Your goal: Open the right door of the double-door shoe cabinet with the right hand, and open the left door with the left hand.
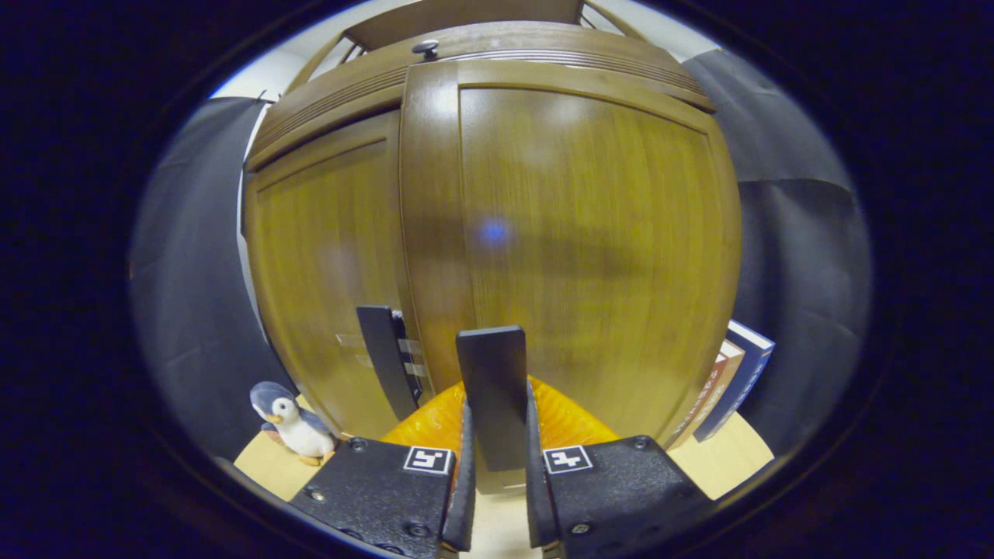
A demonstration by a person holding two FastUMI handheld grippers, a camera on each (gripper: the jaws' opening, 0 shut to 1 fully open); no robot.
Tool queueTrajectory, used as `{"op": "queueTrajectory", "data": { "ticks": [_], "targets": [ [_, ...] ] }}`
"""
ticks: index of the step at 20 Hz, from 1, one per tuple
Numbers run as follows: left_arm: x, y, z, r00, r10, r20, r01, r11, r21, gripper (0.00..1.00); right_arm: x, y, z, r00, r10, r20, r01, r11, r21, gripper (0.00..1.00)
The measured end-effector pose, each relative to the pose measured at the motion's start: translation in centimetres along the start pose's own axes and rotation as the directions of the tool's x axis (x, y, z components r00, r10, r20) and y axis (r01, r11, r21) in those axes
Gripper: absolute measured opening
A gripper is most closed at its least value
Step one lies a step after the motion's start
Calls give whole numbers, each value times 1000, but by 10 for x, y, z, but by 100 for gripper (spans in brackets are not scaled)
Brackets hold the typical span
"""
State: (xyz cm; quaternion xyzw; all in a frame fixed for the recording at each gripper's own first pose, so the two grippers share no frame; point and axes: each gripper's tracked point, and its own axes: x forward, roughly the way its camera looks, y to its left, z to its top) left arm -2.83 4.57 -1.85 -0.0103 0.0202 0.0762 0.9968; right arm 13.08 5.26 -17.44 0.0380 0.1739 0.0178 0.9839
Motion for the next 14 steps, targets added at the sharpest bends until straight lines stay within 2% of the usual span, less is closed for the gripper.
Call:
{"op": "queueTrajectory", "data": {
  "ticks": [8, 14],
  "targets": [
    [1, -13, -2, 1000, -3, -21, 2, 999, -39, 95, -41, -16, -9, 1000, 25, 12, -26, 1000, 10, 31],
    [5, -34, -7, 999, -26, -42, 25, 999, -28, 95, -70, -34, -16, 999, 35, 19, -35, 999, 28, 30]
  ]
}}
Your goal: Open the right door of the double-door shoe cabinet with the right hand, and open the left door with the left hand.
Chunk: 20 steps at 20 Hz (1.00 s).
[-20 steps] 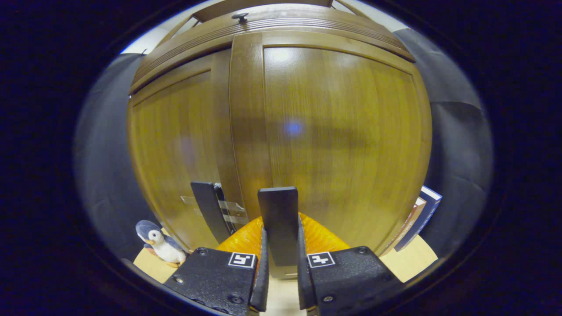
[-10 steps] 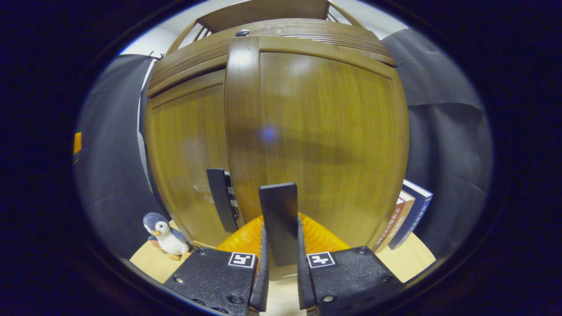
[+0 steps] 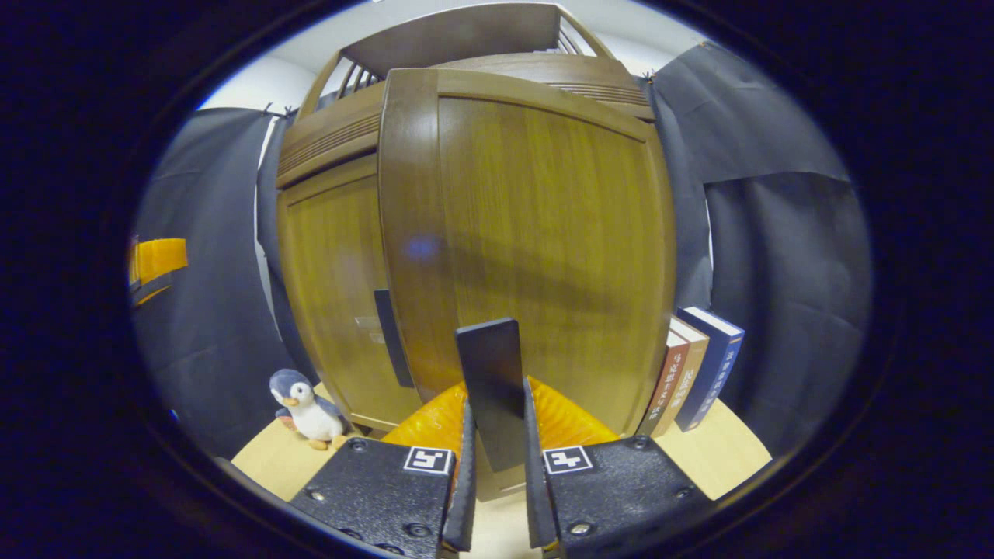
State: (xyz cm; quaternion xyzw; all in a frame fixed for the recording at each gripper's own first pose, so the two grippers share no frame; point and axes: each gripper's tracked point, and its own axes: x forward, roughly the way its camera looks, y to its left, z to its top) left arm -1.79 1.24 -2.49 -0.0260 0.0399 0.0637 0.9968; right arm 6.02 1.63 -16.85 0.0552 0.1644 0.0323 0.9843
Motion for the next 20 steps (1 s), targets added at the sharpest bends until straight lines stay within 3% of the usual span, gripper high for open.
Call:
{"op": "queueTrajectory", "data": {
  "ticks": [9, 15, 20],
  "targets": [
    [12, -52, -12, 995, -98, -14, 98, 995, 22, 95, -39, -35, -5, 1000, -29, 4, 29, 999, 15, 29],
    [19, -84, -18, 984, -176, -33, 177, 984, 27, 95, -69, -71, -6, 989, -145, 2, 145, 989, -14, 22],
    [21, -111, -27, 972, -231, -52, 232, 972, 31, 95, -82, -92, -6, 981, -195, -12, 195, 981, 4, 18]
  ]
}}
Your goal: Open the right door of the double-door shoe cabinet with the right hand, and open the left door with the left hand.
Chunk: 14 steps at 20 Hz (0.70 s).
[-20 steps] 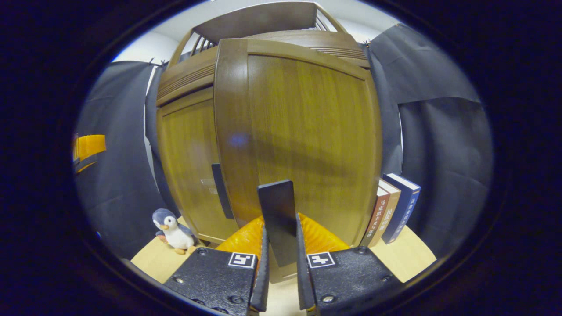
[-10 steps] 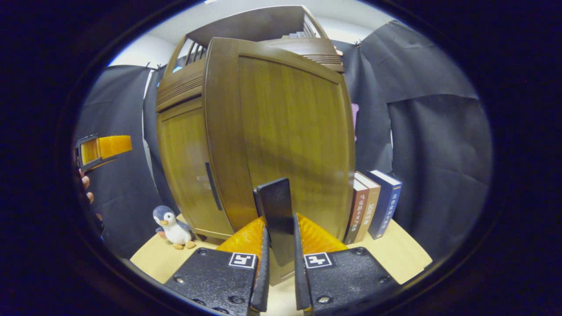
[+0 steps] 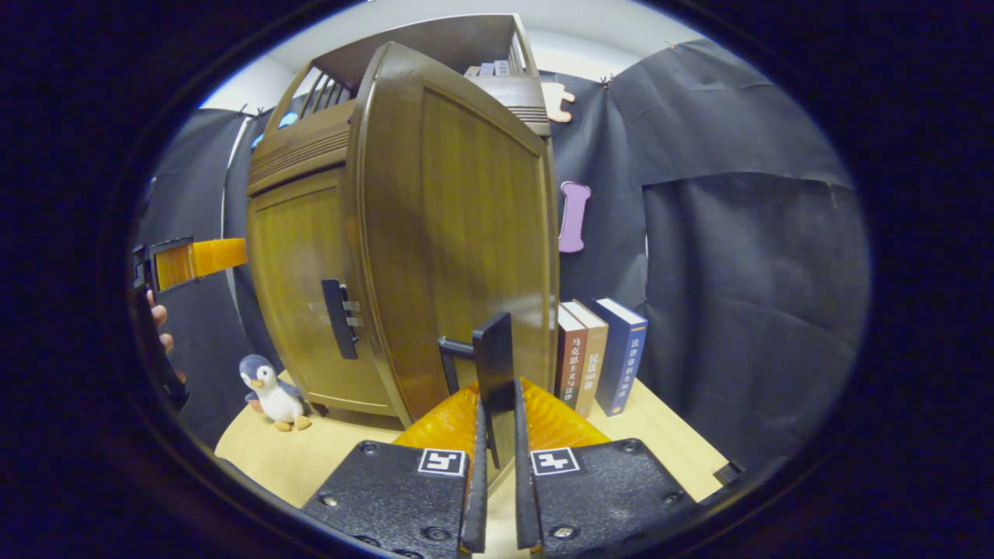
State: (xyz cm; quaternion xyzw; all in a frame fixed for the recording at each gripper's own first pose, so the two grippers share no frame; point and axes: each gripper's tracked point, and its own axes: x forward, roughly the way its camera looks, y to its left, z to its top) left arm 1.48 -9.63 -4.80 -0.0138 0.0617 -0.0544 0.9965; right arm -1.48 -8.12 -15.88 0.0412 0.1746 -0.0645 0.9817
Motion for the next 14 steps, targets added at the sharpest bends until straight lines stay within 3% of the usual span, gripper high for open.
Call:
{"op": "queueTrajectory", "data": {
  "ticks": [11, 14],
  "targets": [
    [14, -42, -11, 996, -89, -21, 90, 996, 4, 95, -19, -73, -7, 985, -169, -30, 171, 982, 74, 6],
    [17, -50, -14, 995, -101, -24, 102, 995, 9, 95, -23, -87, -5, 983, -179, -29, 181, 980, 82, 5]
  ]
}}
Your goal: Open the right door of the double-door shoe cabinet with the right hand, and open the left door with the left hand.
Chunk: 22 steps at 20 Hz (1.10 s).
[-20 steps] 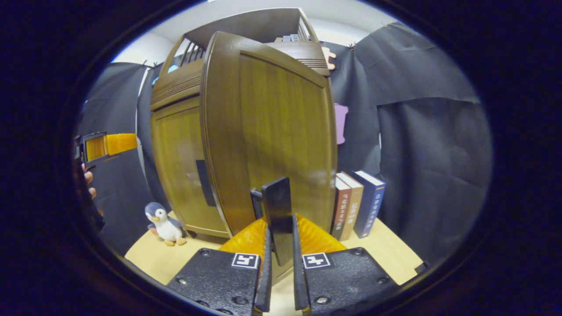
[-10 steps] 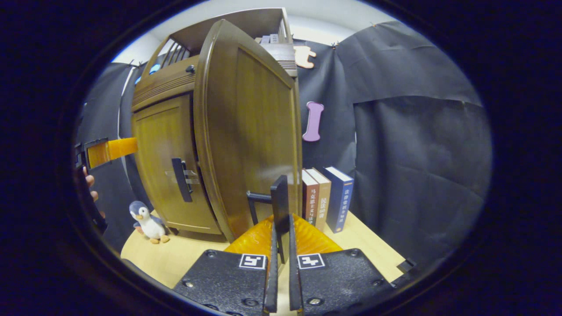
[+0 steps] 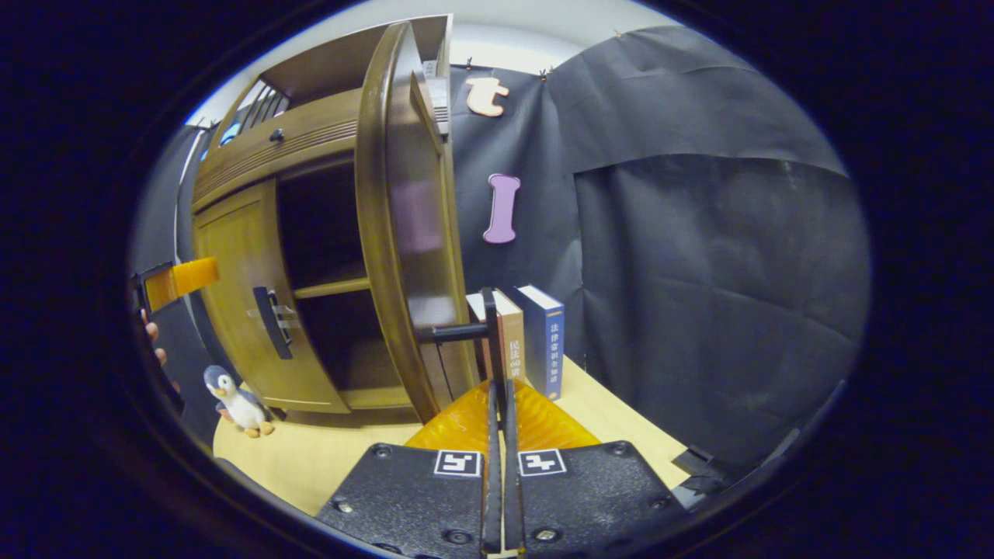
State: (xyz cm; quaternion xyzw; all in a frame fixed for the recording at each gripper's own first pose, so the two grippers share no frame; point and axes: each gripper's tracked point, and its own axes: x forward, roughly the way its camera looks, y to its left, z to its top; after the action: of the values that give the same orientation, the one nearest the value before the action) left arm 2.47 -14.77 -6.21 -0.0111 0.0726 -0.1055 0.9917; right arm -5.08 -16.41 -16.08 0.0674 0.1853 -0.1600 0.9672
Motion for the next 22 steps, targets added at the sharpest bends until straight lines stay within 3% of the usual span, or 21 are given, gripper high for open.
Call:
{"op": "queueTrajectory", "data": {
  "ticks": [7, 14, 19, 20, 21, 22],
  "targets": [
    [11, -12, -15, 999, -20, -25, 20, 1000, -3, 95, -1, -47, 3, 996, -92, 5, 91, 995, 32, 4],
    [33, -10, -47, 994, -28, -107, 27, 1000, -10, 95, -13, -52, 17, 995, -90, 41, 89, 996, 31, 4],
    [60, 20, -88, 981, 40, -189, -51, 997, -54, 95, -31, -51, 30, 993, -78, 92, 77, 997, 11, 2],
    [66, 25, -96, 976, 52, -211, -68, 995, -67, 84, -35, -50, 33, 992, -71, 103, 72, 997, 1, 4],
    [70, 29, -100, 973, 59, -222, -76, 995, -69, 95, -40, -47, 35, 991, -60, 117, 61, 998, -6, 4],
    [75, 34, -104, 971, 69, -231, -85, 995, -58, 83, -44, -44, 38, 990, -50, 128, 52, 999, -12, 4]
  ]
}}
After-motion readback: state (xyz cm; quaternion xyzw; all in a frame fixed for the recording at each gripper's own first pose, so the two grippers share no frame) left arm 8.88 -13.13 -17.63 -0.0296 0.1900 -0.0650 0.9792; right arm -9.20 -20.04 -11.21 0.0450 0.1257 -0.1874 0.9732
